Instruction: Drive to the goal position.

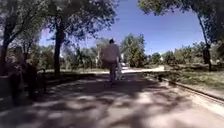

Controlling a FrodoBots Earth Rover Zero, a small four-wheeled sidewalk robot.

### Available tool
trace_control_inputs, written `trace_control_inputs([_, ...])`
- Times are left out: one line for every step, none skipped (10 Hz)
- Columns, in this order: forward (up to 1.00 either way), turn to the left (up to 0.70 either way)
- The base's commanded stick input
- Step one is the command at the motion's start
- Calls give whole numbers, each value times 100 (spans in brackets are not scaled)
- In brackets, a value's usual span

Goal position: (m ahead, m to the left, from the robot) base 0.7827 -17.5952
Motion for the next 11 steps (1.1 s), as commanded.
trace_control_inputs([85,-34])
trace_control_inputs([85,-34])
trace_control_inputs([85,-32])
trace_control_inputs([85,-26])
trace_control_inputs([85,-9])
trace_control_inputs([85,0])
trace_control_inputs([85,0])
trace_control_inputs([85,0])
trace_control_inputs([85,0])
trace_control_inputs([85,0])
trace_control_inputs([85,0])
